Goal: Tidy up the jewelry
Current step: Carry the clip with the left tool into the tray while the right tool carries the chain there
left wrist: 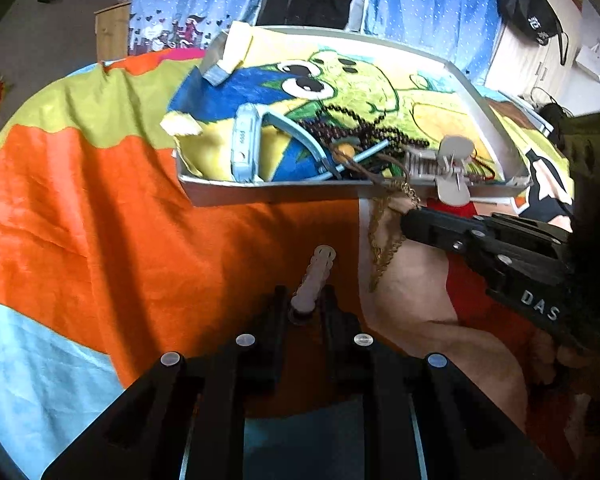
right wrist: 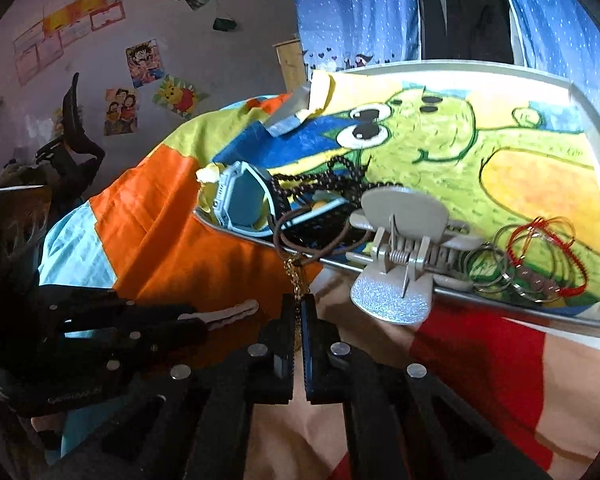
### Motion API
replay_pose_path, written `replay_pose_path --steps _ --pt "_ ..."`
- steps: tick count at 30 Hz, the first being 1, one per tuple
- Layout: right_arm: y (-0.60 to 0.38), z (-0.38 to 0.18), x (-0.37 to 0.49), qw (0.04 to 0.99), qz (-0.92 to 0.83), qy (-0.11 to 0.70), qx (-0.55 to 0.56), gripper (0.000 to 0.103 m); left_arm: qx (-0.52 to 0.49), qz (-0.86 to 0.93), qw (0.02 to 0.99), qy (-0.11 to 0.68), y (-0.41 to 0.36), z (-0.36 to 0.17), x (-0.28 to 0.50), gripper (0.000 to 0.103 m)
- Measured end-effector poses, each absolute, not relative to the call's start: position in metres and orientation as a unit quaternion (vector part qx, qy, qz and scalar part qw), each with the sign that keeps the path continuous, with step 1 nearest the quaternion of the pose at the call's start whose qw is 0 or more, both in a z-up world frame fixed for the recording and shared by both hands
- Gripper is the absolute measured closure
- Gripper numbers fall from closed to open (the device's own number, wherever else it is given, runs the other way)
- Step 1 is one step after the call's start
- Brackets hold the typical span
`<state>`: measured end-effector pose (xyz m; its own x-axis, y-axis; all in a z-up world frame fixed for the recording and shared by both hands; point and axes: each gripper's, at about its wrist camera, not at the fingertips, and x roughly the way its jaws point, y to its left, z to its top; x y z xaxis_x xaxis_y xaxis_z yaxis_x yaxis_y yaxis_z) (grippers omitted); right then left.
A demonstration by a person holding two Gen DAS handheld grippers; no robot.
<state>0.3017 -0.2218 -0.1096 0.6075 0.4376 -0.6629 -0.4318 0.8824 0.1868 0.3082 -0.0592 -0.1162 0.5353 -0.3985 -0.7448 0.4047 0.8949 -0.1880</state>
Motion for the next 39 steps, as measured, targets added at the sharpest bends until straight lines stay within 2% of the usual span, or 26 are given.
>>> replay_pose_path --steps 13,25,31,39 --pt "-0.218 -0.065 0.285 0.926 0.233 0.295 -0.03 0.1 -0.028 -0.205 0.904 0.373 -0.053 -0.065 0.296 0.09" --pt "-0.25 -0.015 0.31 0.955 0.209 0.21 0.024 0.1 -0.047 -0.209 0.923 0.32 -0.076 -0.017 0.347 0.09" --pt "-0.29 -0.013 0.333 0.966 0.146 0.207 0.042 0.1 -0.051 -0.214 0.92 0.324 -0.108 -0.02 0.388 0.09" --pt "-0.336 -0.041 0.354 0.961 0.089 0.254 0.069 0.1 -0.062 -0.232 0.89 0.387 -0.154 -0.059 0.428 0.09"
